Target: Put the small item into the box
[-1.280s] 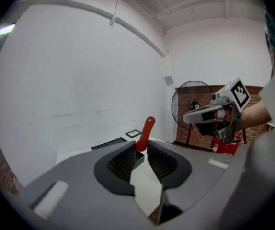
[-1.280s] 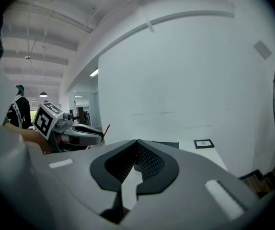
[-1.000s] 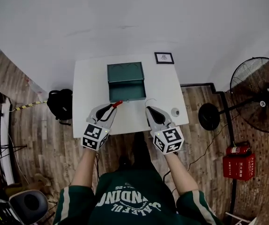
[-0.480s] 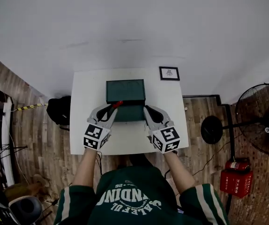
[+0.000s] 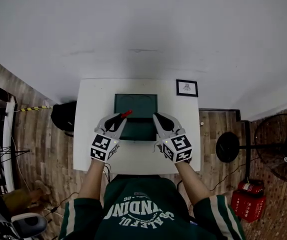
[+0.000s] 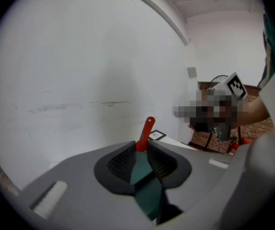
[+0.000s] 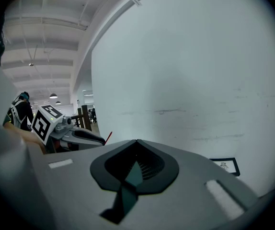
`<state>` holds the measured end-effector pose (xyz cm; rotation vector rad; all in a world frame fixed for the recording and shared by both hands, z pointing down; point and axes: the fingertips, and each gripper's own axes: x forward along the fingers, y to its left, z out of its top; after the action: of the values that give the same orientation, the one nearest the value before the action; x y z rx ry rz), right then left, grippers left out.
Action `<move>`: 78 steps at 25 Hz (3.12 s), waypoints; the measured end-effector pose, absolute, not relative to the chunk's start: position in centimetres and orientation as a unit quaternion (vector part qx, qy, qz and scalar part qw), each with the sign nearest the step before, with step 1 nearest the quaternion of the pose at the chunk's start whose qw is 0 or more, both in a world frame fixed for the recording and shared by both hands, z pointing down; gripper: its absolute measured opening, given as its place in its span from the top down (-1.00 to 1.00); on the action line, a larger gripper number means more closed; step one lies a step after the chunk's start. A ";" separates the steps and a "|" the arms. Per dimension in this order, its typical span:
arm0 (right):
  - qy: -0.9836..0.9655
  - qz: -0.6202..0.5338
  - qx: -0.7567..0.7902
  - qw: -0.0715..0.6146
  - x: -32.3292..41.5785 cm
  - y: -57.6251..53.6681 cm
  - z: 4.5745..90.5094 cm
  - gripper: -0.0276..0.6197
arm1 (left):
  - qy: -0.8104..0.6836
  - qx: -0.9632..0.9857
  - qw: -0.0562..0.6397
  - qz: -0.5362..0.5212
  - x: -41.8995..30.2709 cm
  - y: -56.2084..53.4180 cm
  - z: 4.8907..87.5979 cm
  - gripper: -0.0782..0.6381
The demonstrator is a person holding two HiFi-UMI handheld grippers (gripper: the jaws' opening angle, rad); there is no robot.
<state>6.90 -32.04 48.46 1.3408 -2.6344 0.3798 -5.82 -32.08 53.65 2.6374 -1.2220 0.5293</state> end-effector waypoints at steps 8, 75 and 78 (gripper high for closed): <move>-0.872 0.140 0.459 0.099 6.6 -32.8 49.8 0.91 | -0.380 0.898 0.093 0.202 -5.9 -33.1 54.8 0.43; -0.865 0.154 0.469 0.087 7.6 -31.4 50.4 0.91 | -0.385 0.874 0.138 0.263 -6.3 -31.8 58.1 0.64; -0.873 0.139 0.462 0.072 6.8 -32.0 48.6 0.91 | -0.409 0.874 0.116 0.235 -7.8 -32.1 55.0 0.64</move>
<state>6.83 -31.95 48.58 1.3893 -2.6235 0.4167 -7.79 -32.11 55.04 2.5619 -1.1969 0.6873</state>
